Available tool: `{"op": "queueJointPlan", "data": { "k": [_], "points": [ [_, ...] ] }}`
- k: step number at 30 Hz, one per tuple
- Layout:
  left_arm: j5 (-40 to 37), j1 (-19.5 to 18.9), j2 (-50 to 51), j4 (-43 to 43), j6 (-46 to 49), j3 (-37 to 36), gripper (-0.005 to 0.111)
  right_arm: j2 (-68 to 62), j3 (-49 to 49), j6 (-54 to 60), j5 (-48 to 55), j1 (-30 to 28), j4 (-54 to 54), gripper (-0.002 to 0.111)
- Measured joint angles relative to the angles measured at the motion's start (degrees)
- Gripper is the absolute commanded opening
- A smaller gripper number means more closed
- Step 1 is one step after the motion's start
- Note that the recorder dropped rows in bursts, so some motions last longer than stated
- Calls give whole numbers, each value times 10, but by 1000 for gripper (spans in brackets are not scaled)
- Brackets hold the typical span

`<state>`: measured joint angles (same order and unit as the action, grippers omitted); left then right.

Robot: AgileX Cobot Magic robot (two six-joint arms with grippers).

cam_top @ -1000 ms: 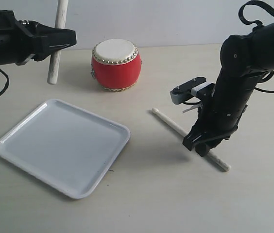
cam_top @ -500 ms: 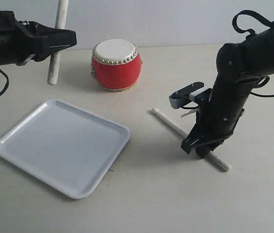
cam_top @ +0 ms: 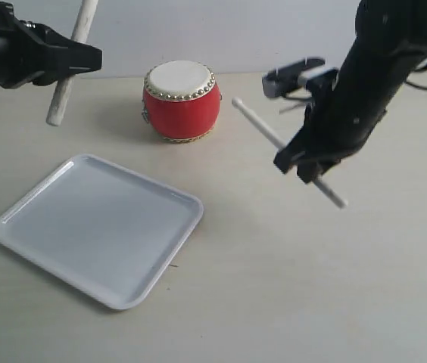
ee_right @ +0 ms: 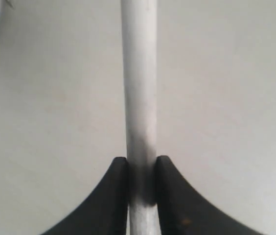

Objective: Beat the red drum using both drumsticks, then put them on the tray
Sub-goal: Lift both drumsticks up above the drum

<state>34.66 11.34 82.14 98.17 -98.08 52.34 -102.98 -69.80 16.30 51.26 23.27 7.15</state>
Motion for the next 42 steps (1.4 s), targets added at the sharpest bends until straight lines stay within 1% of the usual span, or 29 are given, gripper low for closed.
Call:
{"op": "queueJointPlan", "data": {
  "k": [4,7,9,11,14,15,18,19,21,25,27,28,29,30,31,32,33,34,35,38,40,42],
  "points": [
    [-10,0,-3,15,-25,29,0,16,-105,0,92,0,-7,0],
    [-21,0,-3,18,-29,42,0,17,-162,0,138,0,-24,0],
    [-43,0,-3,19,-29,50,0,17,-186,0,148,0,-32,0],
    [-86,0,-3,21,-23,57,0,17,-202,3,151,0,-38,0],
    [-199,0,-3,23,4,65,0,17,-208,11,146,0,-41,0],
    [-260,0,-3,23,16,66,0,17,-208,18,145,0,-41,0],
    [-396,0,-3,22,60,67,0,17,-208,31,140,0,-41,0],
    [-440,0,-3,9,86,67,0,17,-208,36,139,0,-42,0],
    [-501,-1,0,-62,162,67,0,17,-208,42,134,0,-44,0],
    [-602,-1,22,-235,405,68,0,17,-208,45,125,0,-52,0],
    [-649,-1,39,-320,497,68,0,17,-208,45,125,0,-53,0],
    [-684,-1,52,-424,593,70,0,17,-208,45,125,0,-53,0],
    [-699,-1,56,-483,648,71,0,17,-208,45,125,0,-53,0],
    [-719,-1,61,-619,760,86,0,17,-208,43,134,0,-53,0],
    [-749,-1,61,-745,895,108,0,17,-208,41,144,0,-54,0],
    [-772,-1,61,-812,961,124,0,17,-208,41,148,0,-54,0],
    [-827,-1,61,-927,1079,159,0,17,-208,41,151,0,-56,0],
    [-852,-1,64,-961,1115,175,0,17,-208,41,151,0,-58,0],
    [-912,3,71,-1018,1178,217,0,17,-208,41,150,0,-66,0],
    [-1001,5,97,-1042,1234,288,0,15,-208,41,141,0,-79,0],
    [-1028,5,121,-1045,1255,319,0,7,-209,41,139,0,-84,0],
    [-1037,6,144,-1046,1271,338,0,-10,-210,42,138,0,-91,0]
  ]
}}
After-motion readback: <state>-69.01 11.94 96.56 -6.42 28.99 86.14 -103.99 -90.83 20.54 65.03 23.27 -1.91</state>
